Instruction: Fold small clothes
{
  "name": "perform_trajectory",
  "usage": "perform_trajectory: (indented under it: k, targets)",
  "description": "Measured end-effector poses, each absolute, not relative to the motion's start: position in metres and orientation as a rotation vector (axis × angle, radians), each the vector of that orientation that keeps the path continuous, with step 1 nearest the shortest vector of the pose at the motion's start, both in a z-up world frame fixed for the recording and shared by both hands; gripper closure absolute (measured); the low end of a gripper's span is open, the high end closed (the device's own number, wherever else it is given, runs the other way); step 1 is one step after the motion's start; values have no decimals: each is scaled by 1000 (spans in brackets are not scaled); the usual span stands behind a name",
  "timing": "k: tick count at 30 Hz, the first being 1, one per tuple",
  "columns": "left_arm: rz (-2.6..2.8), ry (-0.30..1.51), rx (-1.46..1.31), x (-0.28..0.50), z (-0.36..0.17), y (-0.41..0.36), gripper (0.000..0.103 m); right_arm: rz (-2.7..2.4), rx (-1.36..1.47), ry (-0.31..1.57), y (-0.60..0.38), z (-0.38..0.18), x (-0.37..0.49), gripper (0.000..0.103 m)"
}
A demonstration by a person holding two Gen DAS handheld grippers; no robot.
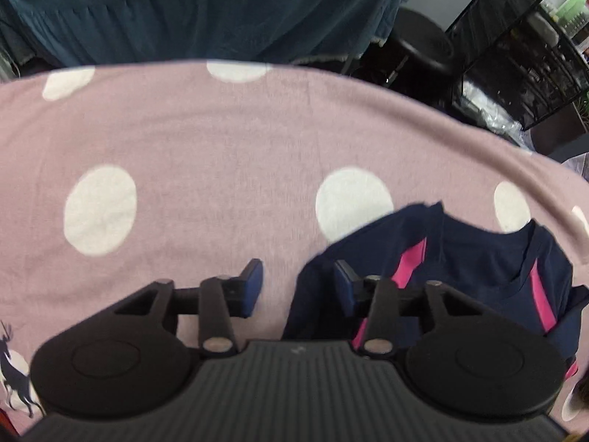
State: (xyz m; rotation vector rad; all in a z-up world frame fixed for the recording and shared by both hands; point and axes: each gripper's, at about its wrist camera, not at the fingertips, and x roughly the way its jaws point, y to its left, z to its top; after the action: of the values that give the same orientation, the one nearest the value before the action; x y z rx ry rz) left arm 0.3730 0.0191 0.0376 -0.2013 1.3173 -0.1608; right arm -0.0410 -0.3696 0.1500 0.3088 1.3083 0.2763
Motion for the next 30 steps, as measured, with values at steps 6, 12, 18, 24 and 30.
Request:
perform_trajectory:
  k: [6, 12, 18, 24, 30]
  targets:
    - [-161, 1328, -141, 359, 19, 10, 76, 287, 300, 1311, -368, 150, -44, 54]
    - [-180, 1249, -70, 362, 46, 4, 101, 262, 321, 1305, -373, 149, -43, 53]
    - [53, 1071, -74, 397, 82, 40, 103, 247, 315, 1292, -376, 152, -49, 53]
    - [-28, 1117, -110, 406, 85, 28, 91, 221, 331, 1274, -382, 154, -50, 52]
    - [-207, 1166, -34, 325, 82, 1, 47, 279, 191, 1219, -374, 166, -49, 39]
